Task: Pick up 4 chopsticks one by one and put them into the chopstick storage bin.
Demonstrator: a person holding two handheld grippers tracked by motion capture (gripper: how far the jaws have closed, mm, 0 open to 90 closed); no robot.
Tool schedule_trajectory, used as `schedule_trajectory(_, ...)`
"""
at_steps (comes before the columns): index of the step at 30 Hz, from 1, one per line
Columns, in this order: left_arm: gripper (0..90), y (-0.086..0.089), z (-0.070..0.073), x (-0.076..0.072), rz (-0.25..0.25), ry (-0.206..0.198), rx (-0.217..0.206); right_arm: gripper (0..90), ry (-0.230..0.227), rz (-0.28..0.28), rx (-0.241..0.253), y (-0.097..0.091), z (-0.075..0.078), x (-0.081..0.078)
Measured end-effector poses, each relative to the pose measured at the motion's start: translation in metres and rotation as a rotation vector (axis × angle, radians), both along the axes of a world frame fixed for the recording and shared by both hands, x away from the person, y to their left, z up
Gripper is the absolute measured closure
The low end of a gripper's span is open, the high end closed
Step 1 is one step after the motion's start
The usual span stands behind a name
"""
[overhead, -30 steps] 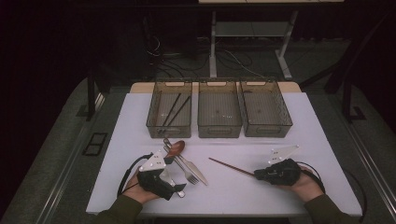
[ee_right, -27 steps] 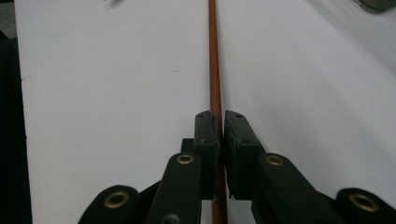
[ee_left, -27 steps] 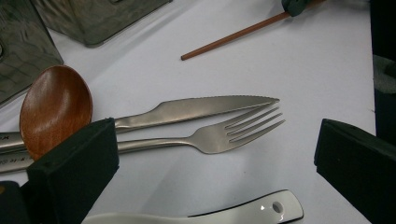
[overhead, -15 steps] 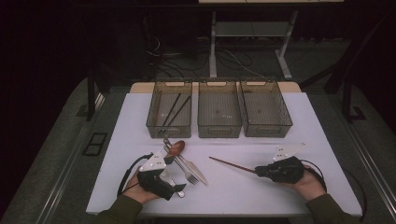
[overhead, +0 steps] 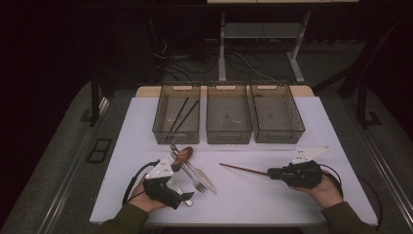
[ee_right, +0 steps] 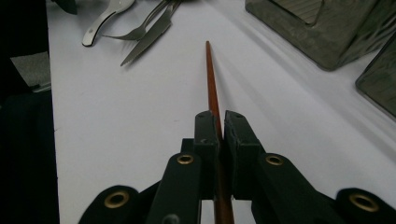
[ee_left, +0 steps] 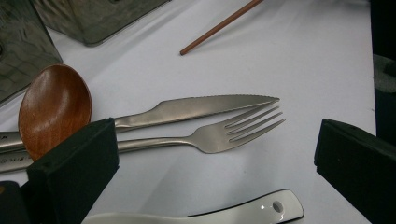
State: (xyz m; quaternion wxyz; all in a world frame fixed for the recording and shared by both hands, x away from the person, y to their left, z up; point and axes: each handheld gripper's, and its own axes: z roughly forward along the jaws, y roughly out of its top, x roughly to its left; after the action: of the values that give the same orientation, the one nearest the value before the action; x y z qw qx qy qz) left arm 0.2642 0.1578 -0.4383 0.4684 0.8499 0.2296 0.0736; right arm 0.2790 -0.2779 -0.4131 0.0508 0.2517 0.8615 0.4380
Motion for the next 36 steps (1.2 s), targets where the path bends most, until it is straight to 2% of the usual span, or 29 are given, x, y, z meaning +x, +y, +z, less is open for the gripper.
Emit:
schedule_trajectory(17, 0.0, 0.0, -0.001, 0.0, 0.002, 0.005, 0.002, 84.3, -0.042, -0.017, 0.085, -0.001, 0.02, 0.007)
schedule_trajectory(36, 0.0, 0.001, -0.001, 0.001, 0.002, 0.007, 0.004, 84.3, -0.081, -0.055, 0.159, 0.018, 0.041, 0.031)
